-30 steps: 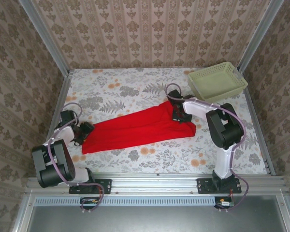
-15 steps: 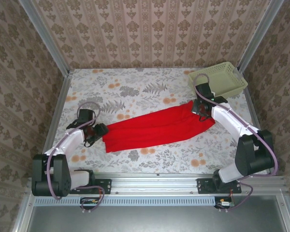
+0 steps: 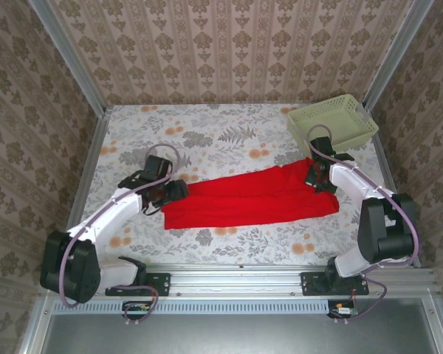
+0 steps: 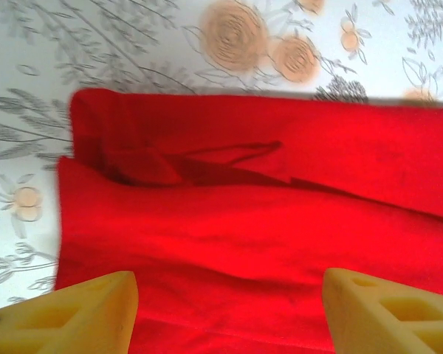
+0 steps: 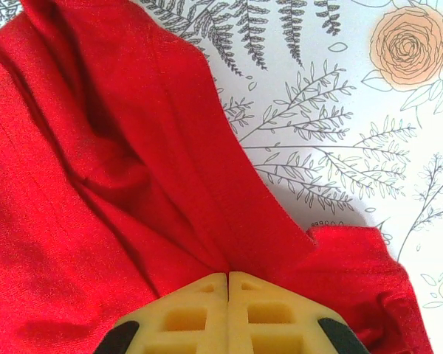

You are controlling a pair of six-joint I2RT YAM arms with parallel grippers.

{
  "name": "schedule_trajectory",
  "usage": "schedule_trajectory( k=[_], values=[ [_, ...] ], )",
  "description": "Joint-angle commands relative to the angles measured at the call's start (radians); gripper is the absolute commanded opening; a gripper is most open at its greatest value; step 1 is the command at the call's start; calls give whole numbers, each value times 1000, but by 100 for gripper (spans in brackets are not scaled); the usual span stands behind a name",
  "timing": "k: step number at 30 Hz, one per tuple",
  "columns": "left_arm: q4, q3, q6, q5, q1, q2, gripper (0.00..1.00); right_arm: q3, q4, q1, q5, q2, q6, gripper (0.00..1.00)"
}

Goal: Fold the inside-out t-shirt

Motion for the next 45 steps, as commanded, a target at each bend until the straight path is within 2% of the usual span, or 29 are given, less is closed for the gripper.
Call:
schedule_trajectory(
  k=[1, 4, 7, 16, 23, 30, 36, 45],
  values=[
    [-1, 7, -15, -41, -5, 64, 67, 13, -18, 4, 31, -51, -38, 0],
    [17, 12, -6, -26, -8, 128, 67, 40, -36, 28, 37, -88, -81, 0],
    [2, 30, -8, -25, -24, 184, 67, 89, -93, 108, 125, -111, -94, 0],
    [13, -21, -24, -49, -28, 145, 67, 233, -210, 350, 289, -63, -68, 0],
    [78, -130, -46, -29, -11, 30, 62, 467, -288, 606, 339, 56, -14, 0],
    [138, -265, -52, 78, 117, -144, 57, 741, -296, 820, 284, 264, 66, 0],
    [161, -312, -49, 113, 129, -178, 54, 938, -309, 911, 238, 462, 121, 0],
    [182, -341, -48, 117, 133, -183, 52, 1072, -332, 928, 179, 609, 148, 0]
  ],
)
